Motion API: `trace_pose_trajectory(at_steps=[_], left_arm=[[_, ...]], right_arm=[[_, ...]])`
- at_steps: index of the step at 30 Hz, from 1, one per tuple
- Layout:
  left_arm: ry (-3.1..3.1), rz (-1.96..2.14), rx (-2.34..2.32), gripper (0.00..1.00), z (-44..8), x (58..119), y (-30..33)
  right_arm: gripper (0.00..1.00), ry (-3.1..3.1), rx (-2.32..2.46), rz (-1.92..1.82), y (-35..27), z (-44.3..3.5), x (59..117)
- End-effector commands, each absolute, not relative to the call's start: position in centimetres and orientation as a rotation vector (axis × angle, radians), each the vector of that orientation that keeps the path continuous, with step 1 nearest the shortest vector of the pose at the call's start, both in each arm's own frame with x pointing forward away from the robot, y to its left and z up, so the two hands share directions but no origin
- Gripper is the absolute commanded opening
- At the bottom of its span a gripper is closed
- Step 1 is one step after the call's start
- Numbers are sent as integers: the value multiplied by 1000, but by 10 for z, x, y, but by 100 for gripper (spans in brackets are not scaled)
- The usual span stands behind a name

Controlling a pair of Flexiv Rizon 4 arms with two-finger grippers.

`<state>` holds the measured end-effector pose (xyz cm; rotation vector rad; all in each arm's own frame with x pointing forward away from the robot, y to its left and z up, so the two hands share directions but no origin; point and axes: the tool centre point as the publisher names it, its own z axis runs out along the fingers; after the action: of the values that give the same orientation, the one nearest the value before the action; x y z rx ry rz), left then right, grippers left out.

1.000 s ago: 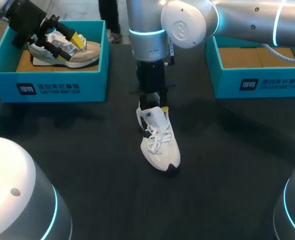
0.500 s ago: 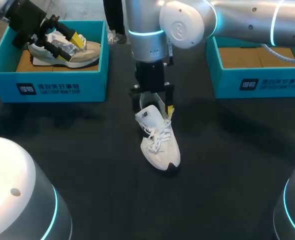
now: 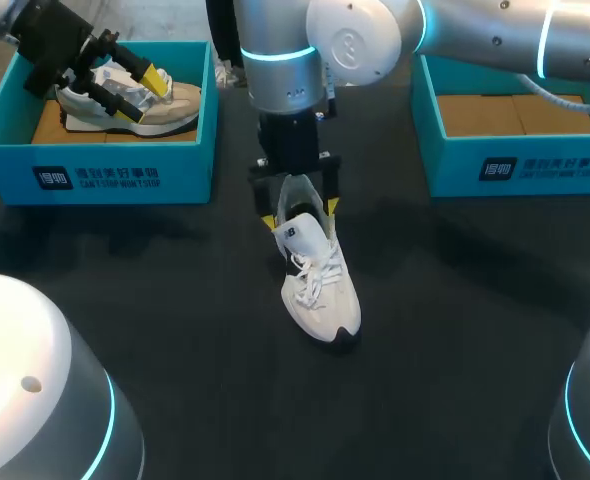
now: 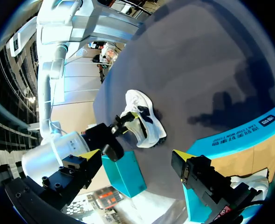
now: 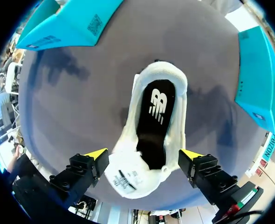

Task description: Take the shoe out of the shoebox, open the shoe tongue, remove and reinsert the insole, then place the shoe into the shoebox

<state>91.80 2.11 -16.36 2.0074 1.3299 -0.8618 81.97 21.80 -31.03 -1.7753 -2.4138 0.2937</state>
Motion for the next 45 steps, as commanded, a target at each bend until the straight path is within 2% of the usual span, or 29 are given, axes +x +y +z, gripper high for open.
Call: trace_pose_trajectory(at_steps=[1,6,16,18,19,20,21,23,34,45], left_arm=[[1331,-859,2010,100,-163,918,21],[1331,-859,2010,100,-163,918,21],[1331,-859,2010,100,-163,918,21],[1331,-859,2010,100,-163,918,21],[1331,-859,2010,100,-163,918,21],[1331,-859,2010,100,-163,918,21],[1331,-859,2010,100,-163,918,21],[1331,-859,2010,100,-163,918,21],[1331,-859,2010,100,-163,918,21],[1331,-859,2010,100,-163,918,21]], right_arm=[[100,-2468,-1802,272,220,-282,812],[100,-2512,-1817,273,225,-262,809],[100,-2485,-1884,298,223,-254,780],[82,-2469,-1902,309,222,-255,774],[78,-2459,-1919,308,221,-256,770],[69,-2454,-1920,311,220,-258,767],[66,-2441,-1944,314,219,-260,764],[49,-2417,-1955,310,217,-264,758],[48,-2346,-1989,302,208,-285,747],[44,-2371,-1940,229,204,-314,781]])
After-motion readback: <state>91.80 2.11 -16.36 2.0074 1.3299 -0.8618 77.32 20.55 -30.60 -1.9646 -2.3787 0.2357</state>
